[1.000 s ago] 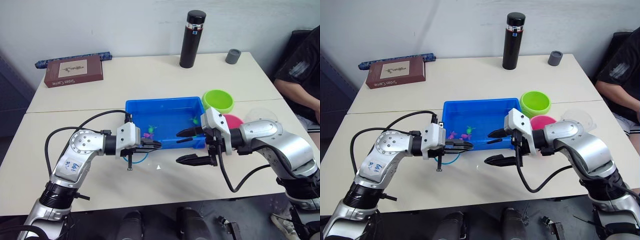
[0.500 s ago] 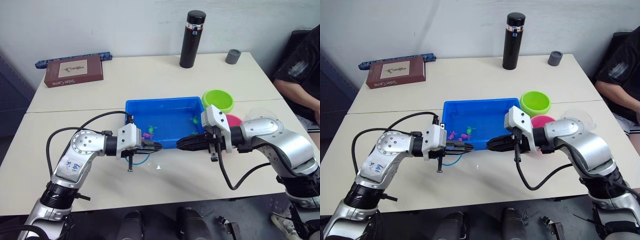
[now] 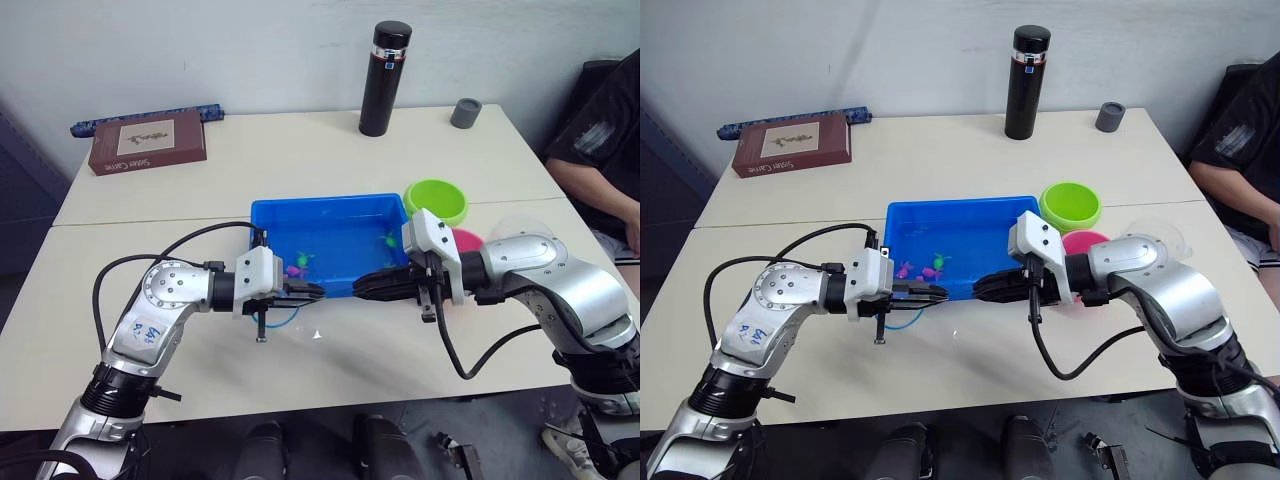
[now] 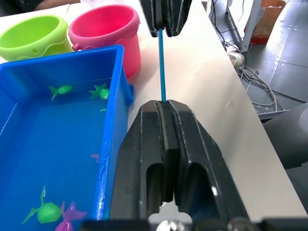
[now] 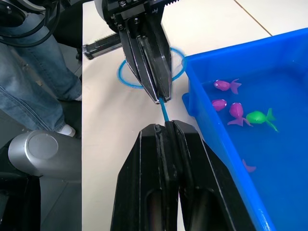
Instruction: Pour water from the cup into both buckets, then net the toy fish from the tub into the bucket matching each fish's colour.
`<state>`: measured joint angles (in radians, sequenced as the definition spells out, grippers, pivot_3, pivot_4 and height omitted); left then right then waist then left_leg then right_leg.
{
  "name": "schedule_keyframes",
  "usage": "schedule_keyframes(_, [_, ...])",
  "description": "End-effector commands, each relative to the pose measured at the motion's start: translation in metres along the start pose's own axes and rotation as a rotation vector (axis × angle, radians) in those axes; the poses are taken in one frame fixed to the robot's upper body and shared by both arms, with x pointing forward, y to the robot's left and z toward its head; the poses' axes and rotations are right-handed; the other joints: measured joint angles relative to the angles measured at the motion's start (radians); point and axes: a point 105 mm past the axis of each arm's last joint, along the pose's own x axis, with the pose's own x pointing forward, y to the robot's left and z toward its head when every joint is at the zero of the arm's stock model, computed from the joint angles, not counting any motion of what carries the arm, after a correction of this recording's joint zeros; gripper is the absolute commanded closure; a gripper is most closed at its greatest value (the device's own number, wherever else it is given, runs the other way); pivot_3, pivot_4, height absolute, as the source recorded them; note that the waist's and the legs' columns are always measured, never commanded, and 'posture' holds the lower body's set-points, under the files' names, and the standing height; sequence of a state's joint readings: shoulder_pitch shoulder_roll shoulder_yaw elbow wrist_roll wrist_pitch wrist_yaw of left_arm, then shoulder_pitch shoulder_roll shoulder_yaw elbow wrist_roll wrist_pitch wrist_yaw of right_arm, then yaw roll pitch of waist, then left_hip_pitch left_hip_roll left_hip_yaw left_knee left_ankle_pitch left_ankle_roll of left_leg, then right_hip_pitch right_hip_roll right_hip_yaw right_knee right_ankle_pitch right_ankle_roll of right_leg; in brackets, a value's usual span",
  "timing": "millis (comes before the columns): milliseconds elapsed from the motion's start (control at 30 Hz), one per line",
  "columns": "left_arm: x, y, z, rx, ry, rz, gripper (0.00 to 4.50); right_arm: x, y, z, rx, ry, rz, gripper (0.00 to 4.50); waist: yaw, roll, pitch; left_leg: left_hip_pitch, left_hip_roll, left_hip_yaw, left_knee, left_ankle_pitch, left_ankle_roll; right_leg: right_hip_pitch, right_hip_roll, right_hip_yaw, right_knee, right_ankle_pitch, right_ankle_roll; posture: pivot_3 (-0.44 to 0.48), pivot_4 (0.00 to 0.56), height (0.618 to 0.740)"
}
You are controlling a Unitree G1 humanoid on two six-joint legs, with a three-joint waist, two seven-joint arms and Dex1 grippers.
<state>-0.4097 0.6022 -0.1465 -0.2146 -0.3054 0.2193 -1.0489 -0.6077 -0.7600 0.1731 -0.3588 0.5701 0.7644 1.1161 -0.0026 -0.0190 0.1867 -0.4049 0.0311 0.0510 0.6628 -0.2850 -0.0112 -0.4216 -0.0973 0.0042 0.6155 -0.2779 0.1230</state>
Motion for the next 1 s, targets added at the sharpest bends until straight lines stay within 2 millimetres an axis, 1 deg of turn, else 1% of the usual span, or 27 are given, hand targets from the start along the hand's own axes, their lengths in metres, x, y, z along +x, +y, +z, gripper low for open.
schedule_keyframes(33, [0.0,0.002,0.005,0.029,-0.005,0.011,2.69,-0.001,0.002,0.012,-0.054,-0.022,0.006,4.5,0.0,0.0,0.0,0.0,0.0,0.0,0.0,0.0,0.0,0.0,0.0,0.0,0.0,0.0,0.0,0.0,0.15,0.74])
schedule_keyframes(100, [0.001,0.004,0.005,0.032,-0.003,0.021,1.83,-0.001,0.002,0.012,-0.054,-0.023,0.006,4.5,0.0,0.0,0.0,0.0,0.0,0.0,0.0,0.0,0.0,0.0,0.0,0.0,0.0,0.0,0.0,0.0,0.15,0.74])
schedule_keyframes(267, [0.0,0.006,0.006,0.028,-0.01,0.037,1.83,0.0,0.001,0.01,-0.049,-0.022,0.001,4.5,0.0,0.0,0.0,0.0,0.0,0.0,0.0,0.0,0.0,0.0,0.0,0.0,0.0,0.0,0.0,0.0,0.15,0.74])
schedule_keyframes(400, [-0.002,0.011,0.011,0.032,-0.033,0.081,1.83,-0.001,-0.003,0.005,-0.038,-0.017,-0.018,4.5,0.0,0.0,0.0,0.0,0.0,0.0,0.0,0.0,0.0,0.0,0.0,0.0,0.001,0.0,0.0,0.0,0.15,0.74])
schedule_keyframes(567, [-0.005,0.021,0.022,0.054,-0.075,0.153,1.83,-0.006,-0.018,-0.01,-0.012,0.002,-0.079,4.5,0.001,0.0,0.0,0.0,0.0,0.0,0.001,0.0,0.0,0.0,0.0,0.0,0.001,0.0,0.0,0.0,0.15,0.74])
schedule_keyframes(800, [-0.014,0.039,0.04,0.066,-0.155,0.316,1.83,-0.008,-0.034,-0.014,-0.01,-0.02,-0.152,4.5,0.0,0.0,0.0,0.0,0.0,0.0,0.001,0.0,0.0,0.0,0.0,0.0,0.002,0.0,0.0,0.0,0.15,0.74])
schedule_keyframes(900, [-0.019,0.043,0.041,0.055,-0.164,0.378,1.83,-0.01,-0.043,-0.015,-0.011,-0.03,-0.193,4.5,-0.001,0.0,0.0,0.0,0.0,0.0,0.002,0.0,0.0,0.0,0.0,0.001,0.004,0.0,0.0,0.0,0.15,0.74])
schedule_keyframes(1000, [-0.024,0.044,0.037,0.04,-0.154,0.421,1.83,-0.015,-0.05,-0.017,-0.02,-0.028,-0.228,4.5,0.0,0.0,0.0,0.0,0.0,0.0,0.002,0.0,0.0,0.0,0.0,0.001,0.004,0.0,0.0,0.0,0.15,0.74])
